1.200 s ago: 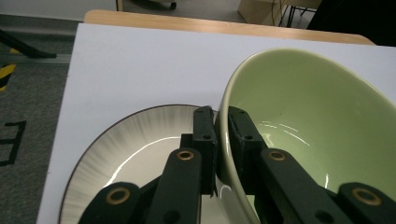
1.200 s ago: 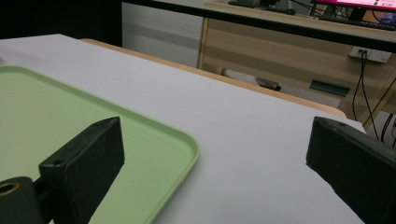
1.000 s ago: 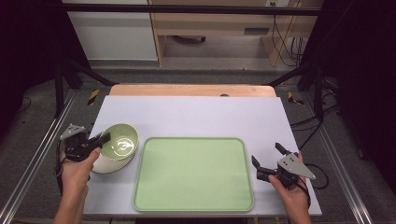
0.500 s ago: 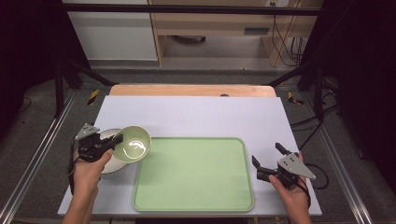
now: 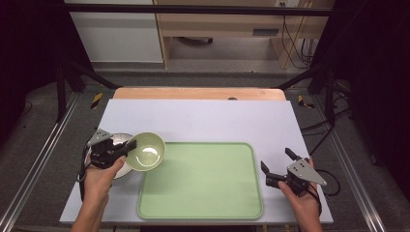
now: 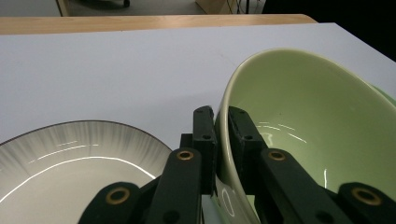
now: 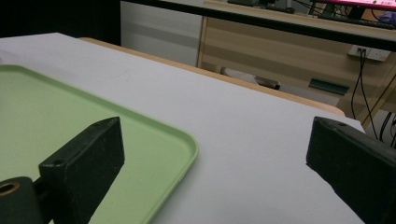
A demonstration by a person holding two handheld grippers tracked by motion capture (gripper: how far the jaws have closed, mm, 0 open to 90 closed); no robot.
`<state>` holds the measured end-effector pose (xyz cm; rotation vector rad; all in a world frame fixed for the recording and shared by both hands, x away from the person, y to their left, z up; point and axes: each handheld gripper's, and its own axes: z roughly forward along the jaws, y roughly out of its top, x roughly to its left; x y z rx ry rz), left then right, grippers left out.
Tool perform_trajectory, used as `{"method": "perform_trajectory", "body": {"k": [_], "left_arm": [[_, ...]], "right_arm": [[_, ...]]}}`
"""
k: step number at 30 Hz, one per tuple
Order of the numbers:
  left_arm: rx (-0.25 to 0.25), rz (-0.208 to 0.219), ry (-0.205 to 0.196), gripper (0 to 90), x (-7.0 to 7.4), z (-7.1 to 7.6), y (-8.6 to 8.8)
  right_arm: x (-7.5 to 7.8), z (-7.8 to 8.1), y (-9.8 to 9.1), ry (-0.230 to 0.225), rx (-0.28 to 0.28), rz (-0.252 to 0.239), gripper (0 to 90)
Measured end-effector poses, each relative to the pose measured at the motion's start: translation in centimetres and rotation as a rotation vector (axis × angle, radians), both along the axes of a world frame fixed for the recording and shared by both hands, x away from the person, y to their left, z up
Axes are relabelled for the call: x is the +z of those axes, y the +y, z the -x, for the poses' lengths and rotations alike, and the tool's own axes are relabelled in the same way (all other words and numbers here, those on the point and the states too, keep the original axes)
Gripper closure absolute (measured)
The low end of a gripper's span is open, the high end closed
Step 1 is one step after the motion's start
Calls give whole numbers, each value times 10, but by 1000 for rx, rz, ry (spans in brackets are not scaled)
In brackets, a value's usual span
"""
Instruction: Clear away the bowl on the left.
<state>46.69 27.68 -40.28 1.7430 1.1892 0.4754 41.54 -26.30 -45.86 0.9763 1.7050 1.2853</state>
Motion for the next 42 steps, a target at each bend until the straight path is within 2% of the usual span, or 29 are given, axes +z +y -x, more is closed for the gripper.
{"method": "perform_trajectory", "body": {"k": [5,18,42], "left_arm": [[-12,6,-3,824,0,0,-4],[-51,-11,5,824,-2,1,-17],[-133,-15,20,823,-8,3,-50]], "right_arm": [[0,0,0,1,-1,-5,46],[0,0,-1,-1,0,-7,44],[0,-1,-1,3,-2,-7,44]]}}
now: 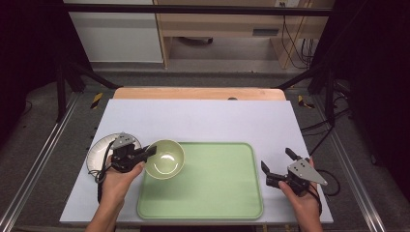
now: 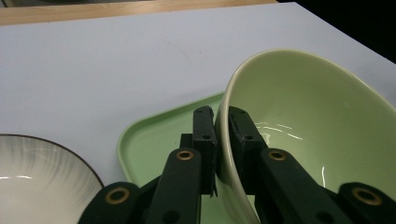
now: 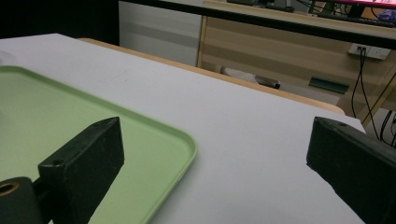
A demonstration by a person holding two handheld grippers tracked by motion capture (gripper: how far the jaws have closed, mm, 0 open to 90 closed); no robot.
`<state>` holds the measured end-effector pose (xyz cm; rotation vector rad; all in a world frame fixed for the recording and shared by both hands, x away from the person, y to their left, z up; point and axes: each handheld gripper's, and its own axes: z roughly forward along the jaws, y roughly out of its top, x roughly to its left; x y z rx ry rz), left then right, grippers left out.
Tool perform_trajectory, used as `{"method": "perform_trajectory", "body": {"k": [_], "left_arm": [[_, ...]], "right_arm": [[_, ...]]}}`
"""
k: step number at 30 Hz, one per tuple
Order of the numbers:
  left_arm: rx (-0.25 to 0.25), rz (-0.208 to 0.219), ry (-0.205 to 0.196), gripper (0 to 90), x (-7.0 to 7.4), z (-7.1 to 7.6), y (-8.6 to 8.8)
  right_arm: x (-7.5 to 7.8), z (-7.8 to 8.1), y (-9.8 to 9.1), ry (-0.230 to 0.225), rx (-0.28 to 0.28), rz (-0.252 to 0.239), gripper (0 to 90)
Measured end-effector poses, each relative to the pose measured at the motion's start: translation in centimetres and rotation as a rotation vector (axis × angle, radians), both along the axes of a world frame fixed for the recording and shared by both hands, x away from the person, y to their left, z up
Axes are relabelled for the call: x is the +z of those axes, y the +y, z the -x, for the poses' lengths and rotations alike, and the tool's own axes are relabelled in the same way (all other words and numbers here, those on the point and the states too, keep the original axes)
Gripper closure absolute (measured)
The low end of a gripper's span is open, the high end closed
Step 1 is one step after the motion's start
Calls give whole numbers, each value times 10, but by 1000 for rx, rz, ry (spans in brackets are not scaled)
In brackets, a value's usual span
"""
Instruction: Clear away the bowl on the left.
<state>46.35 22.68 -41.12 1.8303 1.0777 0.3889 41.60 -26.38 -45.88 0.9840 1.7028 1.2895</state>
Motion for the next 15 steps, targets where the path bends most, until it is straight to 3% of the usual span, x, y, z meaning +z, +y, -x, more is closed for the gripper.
{"method": "perform_trajectory", "body": {"k": [15], "left_arm": [[-39,-3,14,823,-4,1,-13]], "right_arm": [[0,0,-1,-1,0,0,44]]}}
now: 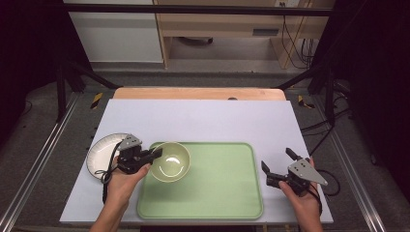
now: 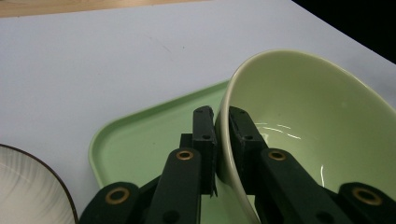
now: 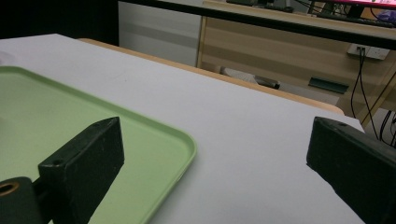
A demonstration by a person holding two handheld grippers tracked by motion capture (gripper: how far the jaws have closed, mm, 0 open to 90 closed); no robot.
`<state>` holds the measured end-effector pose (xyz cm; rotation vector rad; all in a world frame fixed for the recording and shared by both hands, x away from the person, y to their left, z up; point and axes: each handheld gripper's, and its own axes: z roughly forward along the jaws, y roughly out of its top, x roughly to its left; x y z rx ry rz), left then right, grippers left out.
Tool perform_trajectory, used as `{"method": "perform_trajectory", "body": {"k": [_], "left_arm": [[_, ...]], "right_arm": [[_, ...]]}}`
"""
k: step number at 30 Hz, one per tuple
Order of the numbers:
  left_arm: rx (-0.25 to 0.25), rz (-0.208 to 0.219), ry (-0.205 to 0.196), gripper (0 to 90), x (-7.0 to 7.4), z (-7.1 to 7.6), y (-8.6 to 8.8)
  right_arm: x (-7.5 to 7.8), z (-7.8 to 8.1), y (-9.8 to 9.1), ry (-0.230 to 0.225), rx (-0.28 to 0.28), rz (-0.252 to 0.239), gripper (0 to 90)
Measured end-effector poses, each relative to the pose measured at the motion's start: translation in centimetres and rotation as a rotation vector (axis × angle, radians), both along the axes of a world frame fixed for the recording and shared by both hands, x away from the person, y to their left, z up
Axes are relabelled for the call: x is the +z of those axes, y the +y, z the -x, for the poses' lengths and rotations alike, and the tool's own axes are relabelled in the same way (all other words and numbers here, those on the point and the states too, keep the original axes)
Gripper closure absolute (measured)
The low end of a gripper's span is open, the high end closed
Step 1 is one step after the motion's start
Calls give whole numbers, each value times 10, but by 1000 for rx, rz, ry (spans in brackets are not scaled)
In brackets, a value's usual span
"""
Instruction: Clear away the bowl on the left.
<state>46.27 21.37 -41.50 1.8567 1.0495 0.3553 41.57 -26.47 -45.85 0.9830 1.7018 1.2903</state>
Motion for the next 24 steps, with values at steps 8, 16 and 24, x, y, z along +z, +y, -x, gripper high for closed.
{"method": "perform_trajectory", "body": {"k": [8,16,24], "left_arm": [[-21,3,1,823,-1,1,-9],[-46,-3,4,823,-2,2,-19],[-64,12,18,822,-5,3,-27]], "right_arm": [[0,0,1,-1,0,1,44],[0,0,1,-2,4,5,44],[-1,0,1,1,4,5,44]]}}
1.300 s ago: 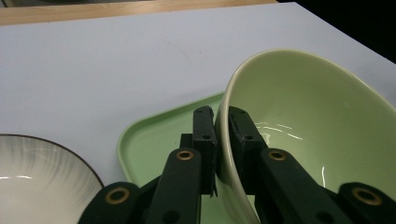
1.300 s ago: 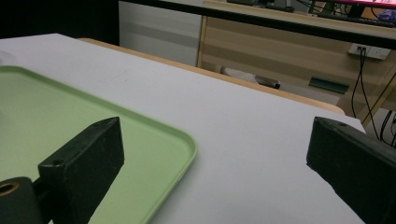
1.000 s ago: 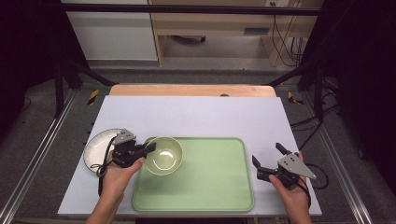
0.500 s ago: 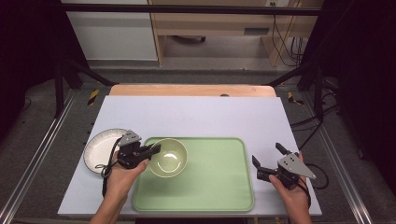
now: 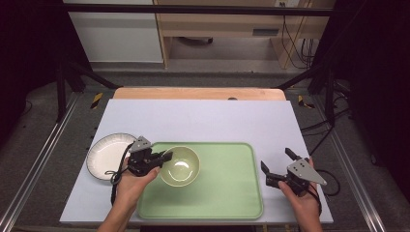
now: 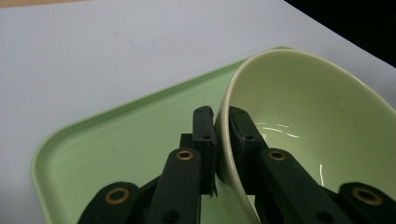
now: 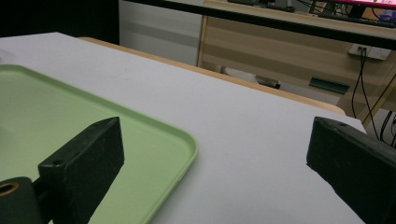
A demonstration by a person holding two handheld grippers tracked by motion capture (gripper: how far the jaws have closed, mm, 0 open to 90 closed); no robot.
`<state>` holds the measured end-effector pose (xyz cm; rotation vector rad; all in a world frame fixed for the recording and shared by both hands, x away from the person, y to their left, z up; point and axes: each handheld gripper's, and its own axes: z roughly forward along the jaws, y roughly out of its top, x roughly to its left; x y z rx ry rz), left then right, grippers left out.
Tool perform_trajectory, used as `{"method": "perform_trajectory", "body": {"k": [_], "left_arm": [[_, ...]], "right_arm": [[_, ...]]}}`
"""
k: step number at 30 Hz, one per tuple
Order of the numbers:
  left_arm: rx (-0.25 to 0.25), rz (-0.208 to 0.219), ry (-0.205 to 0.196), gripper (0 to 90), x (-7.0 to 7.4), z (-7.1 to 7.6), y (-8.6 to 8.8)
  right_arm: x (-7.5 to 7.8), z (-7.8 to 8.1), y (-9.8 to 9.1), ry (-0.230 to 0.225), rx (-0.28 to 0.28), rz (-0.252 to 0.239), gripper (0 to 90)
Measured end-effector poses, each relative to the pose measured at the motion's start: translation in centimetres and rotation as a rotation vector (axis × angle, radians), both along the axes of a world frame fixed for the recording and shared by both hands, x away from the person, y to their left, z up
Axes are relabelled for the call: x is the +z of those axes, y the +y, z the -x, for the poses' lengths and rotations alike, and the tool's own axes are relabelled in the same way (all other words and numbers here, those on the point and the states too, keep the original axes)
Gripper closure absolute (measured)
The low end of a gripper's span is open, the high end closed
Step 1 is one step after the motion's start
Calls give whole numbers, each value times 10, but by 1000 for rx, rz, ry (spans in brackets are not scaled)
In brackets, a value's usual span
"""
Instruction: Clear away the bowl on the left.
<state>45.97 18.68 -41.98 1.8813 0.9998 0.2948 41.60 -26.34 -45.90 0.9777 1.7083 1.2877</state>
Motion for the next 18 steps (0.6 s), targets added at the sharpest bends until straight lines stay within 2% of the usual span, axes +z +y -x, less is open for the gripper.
{"method": "perform_trajectory", "body": {"k": [13,18], "left_arm": [[-42,-16,11,823,-1,4,-20],[-47,5,25,823,-1,0,-27]], "right_arm": [[1,1,1,-5,4,-8,44],[2,2,2,-8,5,-12,43]]}}
